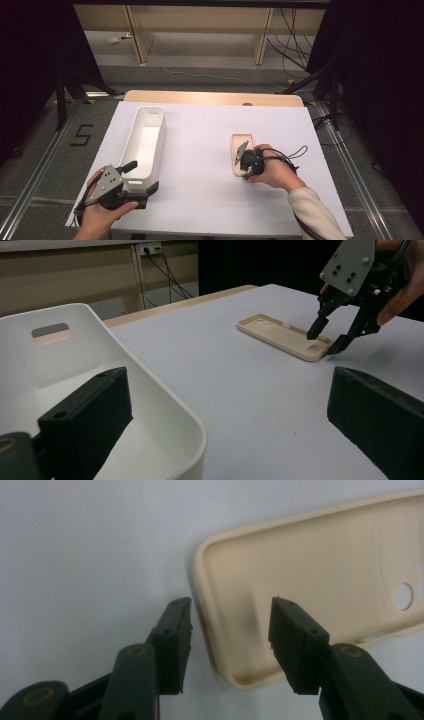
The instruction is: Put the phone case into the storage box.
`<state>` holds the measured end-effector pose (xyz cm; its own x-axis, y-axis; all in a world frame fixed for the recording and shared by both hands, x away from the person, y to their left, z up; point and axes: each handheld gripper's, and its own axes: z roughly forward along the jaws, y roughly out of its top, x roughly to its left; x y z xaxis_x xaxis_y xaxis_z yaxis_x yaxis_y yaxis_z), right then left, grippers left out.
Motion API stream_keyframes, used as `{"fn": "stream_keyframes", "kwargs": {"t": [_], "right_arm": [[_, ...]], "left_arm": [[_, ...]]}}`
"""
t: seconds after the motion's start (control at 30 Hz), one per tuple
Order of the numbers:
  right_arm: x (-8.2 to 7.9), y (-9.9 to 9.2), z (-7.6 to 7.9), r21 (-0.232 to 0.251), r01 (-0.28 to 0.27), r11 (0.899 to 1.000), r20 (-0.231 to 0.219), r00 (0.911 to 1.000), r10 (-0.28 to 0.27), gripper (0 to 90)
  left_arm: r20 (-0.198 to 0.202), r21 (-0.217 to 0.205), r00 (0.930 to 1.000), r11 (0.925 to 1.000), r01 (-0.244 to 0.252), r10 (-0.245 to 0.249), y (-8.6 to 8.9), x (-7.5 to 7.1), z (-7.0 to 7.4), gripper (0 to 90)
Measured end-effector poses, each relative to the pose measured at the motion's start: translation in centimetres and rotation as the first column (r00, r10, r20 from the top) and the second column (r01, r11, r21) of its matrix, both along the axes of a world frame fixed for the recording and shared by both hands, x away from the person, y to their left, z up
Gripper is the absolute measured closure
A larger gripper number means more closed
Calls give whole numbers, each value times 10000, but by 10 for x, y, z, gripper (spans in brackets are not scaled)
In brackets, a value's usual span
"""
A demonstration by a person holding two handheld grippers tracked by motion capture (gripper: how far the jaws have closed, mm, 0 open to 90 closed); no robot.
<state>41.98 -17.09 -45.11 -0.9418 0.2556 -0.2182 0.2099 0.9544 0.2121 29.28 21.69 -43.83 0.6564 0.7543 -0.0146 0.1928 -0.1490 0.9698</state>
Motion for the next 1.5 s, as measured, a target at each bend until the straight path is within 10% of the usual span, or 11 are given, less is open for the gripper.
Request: {"fn": "stream_keyframes", "kwargs": {"t": [1.5], "right_arm": [[0,7,-3,-680,-1052,9921,-449,9937,1023,764]], "left_arm": [[4,6,10000,10000,86,-86,-1,-1,0,34]]}}
